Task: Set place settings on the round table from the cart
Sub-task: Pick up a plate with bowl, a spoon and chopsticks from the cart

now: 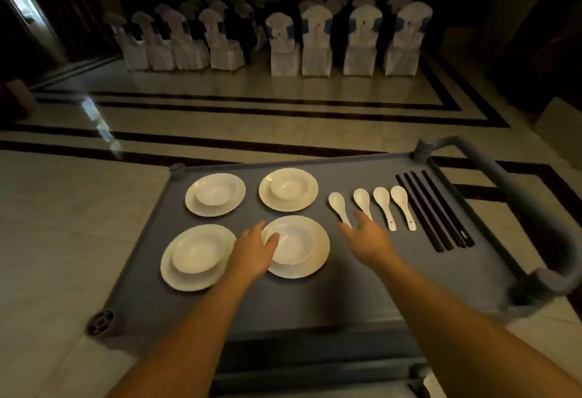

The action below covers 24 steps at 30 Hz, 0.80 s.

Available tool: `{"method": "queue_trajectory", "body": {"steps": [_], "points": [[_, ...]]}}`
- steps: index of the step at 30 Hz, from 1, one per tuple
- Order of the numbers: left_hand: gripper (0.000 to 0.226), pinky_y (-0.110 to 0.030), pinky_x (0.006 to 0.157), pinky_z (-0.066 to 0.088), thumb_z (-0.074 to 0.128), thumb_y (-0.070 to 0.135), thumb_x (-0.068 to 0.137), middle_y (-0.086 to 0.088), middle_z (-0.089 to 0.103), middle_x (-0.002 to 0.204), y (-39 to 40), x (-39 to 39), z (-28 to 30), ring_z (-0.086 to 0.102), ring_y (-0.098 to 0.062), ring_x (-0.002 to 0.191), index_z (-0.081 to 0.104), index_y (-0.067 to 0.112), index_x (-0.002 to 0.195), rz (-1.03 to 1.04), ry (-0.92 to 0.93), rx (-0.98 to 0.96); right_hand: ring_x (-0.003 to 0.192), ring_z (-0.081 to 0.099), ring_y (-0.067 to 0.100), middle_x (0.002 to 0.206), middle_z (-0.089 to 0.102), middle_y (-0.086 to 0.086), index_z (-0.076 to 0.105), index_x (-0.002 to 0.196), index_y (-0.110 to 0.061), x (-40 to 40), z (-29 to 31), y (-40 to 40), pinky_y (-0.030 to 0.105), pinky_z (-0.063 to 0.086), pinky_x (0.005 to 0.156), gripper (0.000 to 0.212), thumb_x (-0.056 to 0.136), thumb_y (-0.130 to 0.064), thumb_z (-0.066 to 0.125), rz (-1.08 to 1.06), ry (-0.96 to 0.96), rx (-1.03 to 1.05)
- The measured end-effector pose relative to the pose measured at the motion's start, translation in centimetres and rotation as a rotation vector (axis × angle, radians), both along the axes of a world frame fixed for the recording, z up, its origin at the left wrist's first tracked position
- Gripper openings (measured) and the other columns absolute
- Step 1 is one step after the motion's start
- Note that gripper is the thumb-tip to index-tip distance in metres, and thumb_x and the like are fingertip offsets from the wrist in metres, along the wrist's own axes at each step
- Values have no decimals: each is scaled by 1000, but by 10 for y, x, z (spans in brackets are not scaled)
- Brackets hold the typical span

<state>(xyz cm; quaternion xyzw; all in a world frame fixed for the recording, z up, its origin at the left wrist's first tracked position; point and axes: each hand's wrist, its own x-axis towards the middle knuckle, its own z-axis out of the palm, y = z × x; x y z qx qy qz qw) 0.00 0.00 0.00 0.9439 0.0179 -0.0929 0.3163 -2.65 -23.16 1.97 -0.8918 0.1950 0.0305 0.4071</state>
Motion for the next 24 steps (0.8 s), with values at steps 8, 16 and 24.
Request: {"method": "queue_trajectory", "body": {"steps": [8,16,24], "points": [[77,-45,112,32,58,50,90,-11,31,156,-23,21,-28,33,-31,142,25,18,152,283,77,-134,142,33,31,158,31,8,29,152,-14,37,-49,1,47,33,111,80,89,-49,62,-35,177,425],[97,-45,111,33,74,40,81,-7,25,160,-27,34,-38,32,-31,143,16,15,155,641,222,-571,131,46,31,151,39,9,31,149,-11,56,-64,6,46,44,105,90,81,-57,68,-6,327,554],[38,-37,76,54,72,28,86,-14,70,111,-11,46,-33,65,-27,91,66,6,116,438,369,-512,119,54,30,137,53,10,47,137,-8,59,-64,28,40,50,91,73,80,-44,75,-8,311,479]]}}
